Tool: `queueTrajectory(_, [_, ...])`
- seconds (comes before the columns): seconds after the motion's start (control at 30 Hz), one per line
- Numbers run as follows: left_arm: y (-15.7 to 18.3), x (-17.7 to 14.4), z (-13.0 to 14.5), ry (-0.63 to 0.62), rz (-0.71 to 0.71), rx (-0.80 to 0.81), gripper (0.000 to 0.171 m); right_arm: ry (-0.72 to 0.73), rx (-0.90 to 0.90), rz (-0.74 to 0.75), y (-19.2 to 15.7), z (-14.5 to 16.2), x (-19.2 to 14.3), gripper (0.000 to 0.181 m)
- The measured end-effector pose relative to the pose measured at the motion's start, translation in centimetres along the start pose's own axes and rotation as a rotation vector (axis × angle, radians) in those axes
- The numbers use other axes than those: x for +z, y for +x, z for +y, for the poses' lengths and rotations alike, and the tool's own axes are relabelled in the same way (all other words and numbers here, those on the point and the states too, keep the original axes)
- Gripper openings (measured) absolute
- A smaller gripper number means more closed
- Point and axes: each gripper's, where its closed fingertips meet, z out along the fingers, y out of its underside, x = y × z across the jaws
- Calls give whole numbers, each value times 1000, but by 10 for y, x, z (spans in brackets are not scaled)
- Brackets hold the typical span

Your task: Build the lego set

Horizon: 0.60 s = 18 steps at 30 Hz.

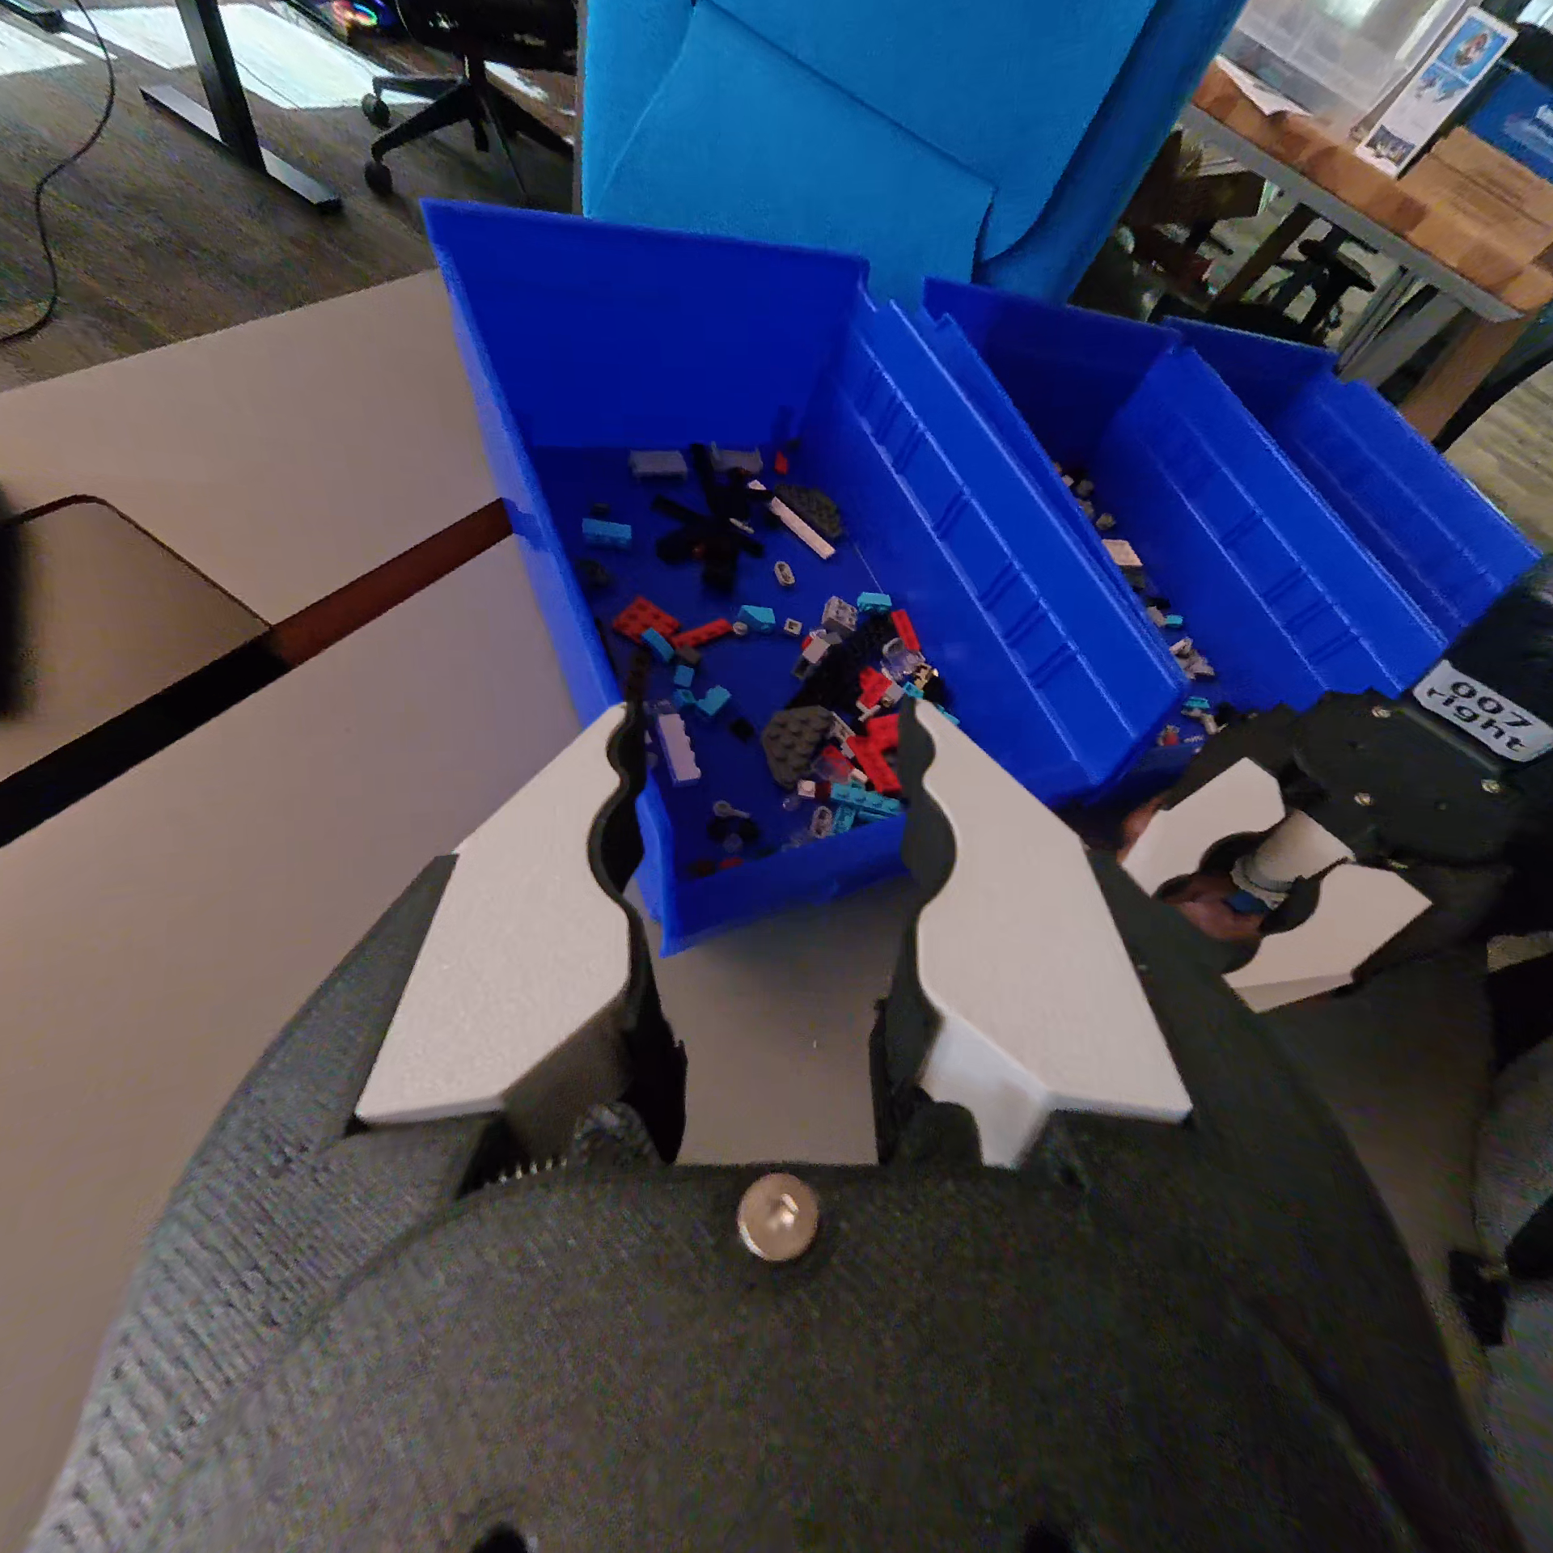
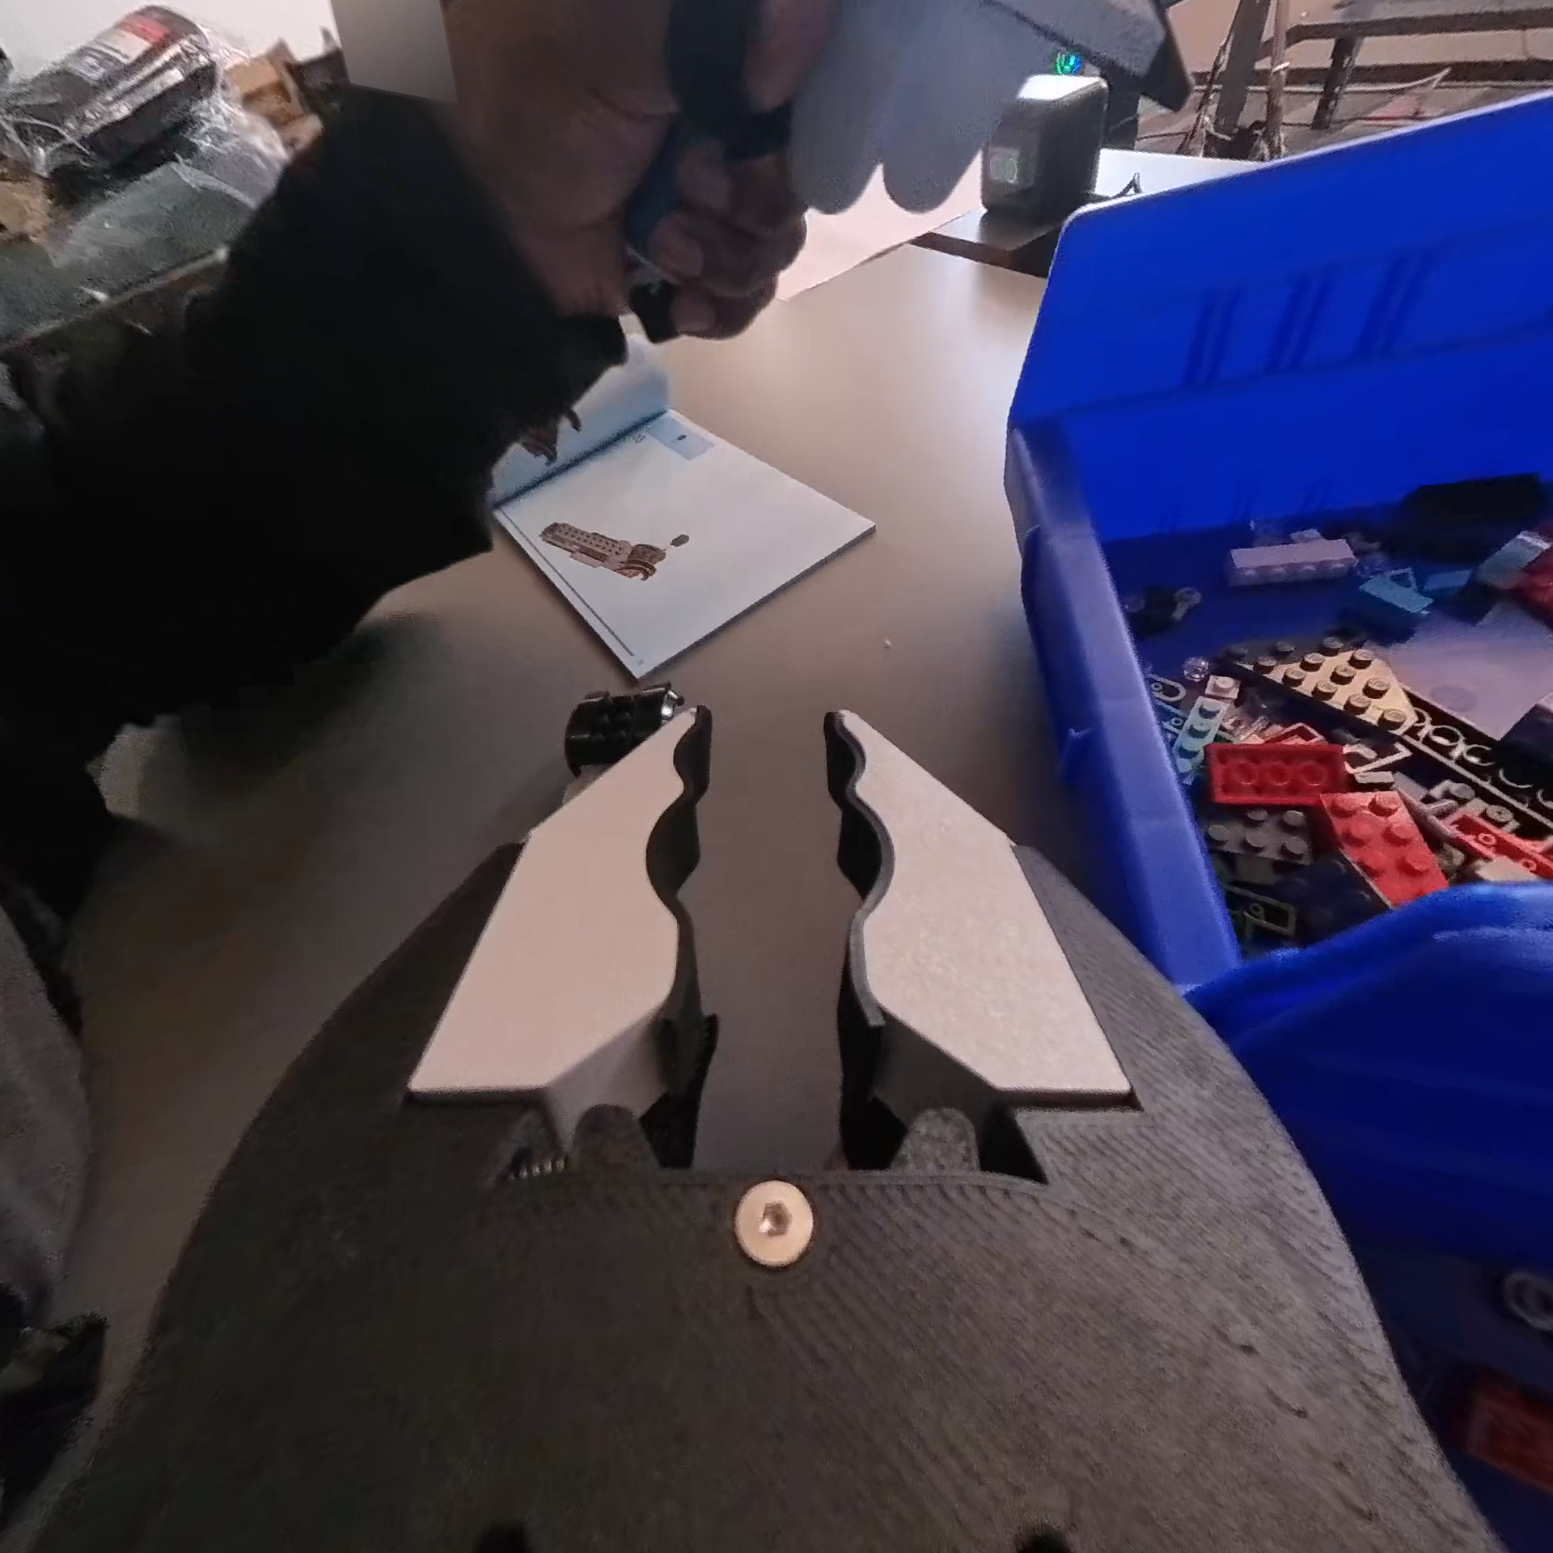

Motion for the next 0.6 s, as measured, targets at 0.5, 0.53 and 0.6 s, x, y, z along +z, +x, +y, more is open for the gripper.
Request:
queueTrajectory(0.5, [-14, 5, 1, 42, 5, -51, 59, 27, 58, 38, 9, -2, -5, 30])
queueTrajectory(0.53, [-13, 5, 1, 42, 7, -50, 59, 23, 61, 44, 10, -1, -5, 30])
queueTrajectory(0.6, [-11, 5, 0, 40, 9, -43, 59, 10, 63, 55, 11, 1, -4, 30])
